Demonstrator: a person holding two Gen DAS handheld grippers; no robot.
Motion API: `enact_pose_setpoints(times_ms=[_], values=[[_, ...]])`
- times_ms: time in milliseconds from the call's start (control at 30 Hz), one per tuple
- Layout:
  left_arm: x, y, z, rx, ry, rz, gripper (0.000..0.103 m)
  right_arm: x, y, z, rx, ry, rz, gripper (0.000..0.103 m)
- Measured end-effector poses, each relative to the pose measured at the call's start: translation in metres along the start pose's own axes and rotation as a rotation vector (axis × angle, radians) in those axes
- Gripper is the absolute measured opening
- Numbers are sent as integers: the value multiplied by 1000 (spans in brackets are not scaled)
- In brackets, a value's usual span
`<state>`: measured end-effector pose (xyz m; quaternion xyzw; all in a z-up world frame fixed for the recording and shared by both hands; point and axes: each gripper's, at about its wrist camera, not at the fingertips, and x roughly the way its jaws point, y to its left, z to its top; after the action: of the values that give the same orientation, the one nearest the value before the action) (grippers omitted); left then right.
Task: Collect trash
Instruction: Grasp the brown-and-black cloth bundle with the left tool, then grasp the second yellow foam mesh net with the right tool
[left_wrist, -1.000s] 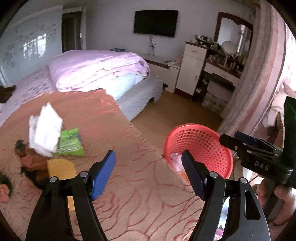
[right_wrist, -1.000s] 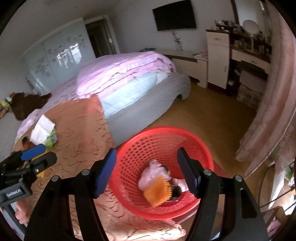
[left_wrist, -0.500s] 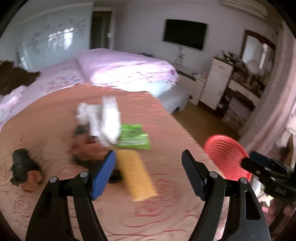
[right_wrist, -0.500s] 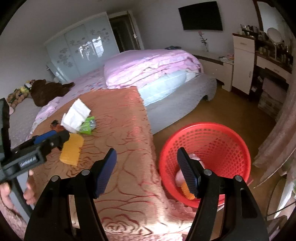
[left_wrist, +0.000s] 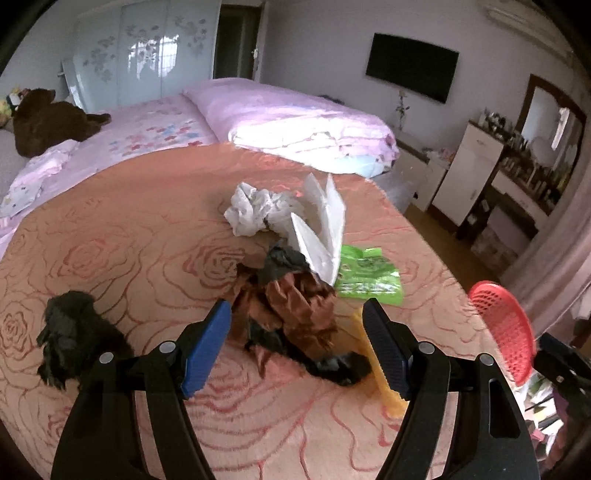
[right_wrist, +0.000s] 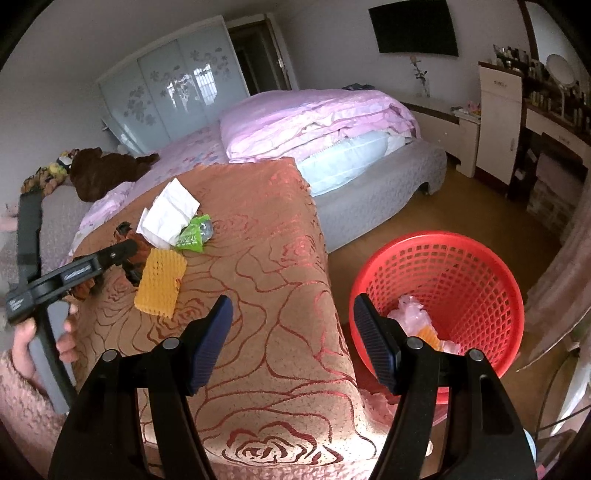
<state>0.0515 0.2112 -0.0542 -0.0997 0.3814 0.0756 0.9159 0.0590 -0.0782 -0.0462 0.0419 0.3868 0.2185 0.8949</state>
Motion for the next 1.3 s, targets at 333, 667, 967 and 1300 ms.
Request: enact_pose_setpoints(times_ms=[333,667,967,1300], values=[[15,7,-4,16,9,24,50,6,4,-6,-10,21,10,66],[-5,7,-24,26,-9,46,45,11,22,-12,-52,40,27,66],[-19,16,-33,-9,-21,79,45,21,39,-18,-102,61,30,66],[-25,27,-40,-37,-31,91,45,48,77,-11,-220,79,34,66]])
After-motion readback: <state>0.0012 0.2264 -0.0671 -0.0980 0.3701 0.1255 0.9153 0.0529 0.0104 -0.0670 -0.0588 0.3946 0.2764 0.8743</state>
